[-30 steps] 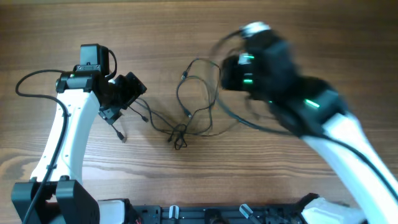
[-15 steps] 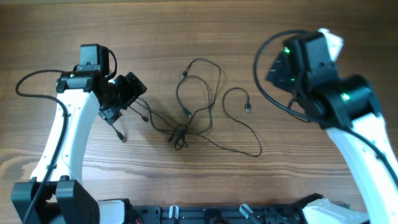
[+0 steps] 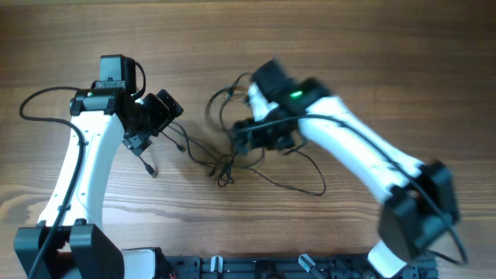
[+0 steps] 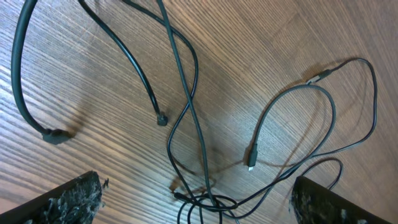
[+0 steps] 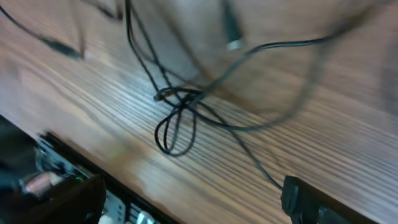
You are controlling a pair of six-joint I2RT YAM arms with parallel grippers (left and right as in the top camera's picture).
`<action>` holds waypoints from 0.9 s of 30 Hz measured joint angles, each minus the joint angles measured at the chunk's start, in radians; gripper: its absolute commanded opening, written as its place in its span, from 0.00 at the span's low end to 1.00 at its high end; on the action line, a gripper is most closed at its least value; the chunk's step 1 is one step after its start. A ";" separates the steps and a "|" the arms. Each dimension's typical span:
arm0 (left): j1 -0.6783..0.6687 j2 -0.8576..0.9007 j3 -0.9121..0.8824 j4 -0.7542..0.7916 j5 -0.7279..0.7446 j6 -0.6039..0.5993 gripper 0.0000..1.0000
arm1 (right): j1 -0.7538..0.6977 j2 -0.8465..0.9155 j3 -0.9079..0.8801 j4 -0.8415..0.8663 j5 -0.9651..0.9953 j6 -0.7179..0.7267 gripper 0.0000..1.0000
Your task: Untangle cables
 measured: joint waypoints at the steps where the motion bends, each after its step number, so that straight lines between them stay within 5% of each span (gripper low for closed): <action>1: 0.000 0.000 0.000 0.000 0.000 0.000 1.00 | 0.024 0.026 0.000 0.018 -0.003 -0.001 0.93; 7: 0.000 0.000 0.000 0.000 0.000 0.000 1.00 | 0.147 0.153 0.000 0.082 0.003 -0.004 0.95; 11: 0.000 0.000 0.000 0.000 0.000 0.000 1.00 | 0.169 0.199 -0.001 0.087 0.013 -0.002 0.54; 14: 0.000 0.000 0.000 0.000 0.000 0.000 1.00 | 0.170 0.222 -0.003 0.090 0.019 0.010 0.09; 15: 0.000 0.000 0.000 0.000 0.000 0.000 1.00 | 0.170 0.224 -0.003 0.093 0.021 0.006 0.05; 24: 0.000 0.000 0.000 0.000 0.000 0.000 1.00 | 0.167 0.224 0.008 0.031 0.031 0.039 0.04; 27: 0.000 0.000 0.000 0.001 -0.001 0.003 0.85 | 0.156 0.198 0.046 -0.038 0.061 0.043 0.04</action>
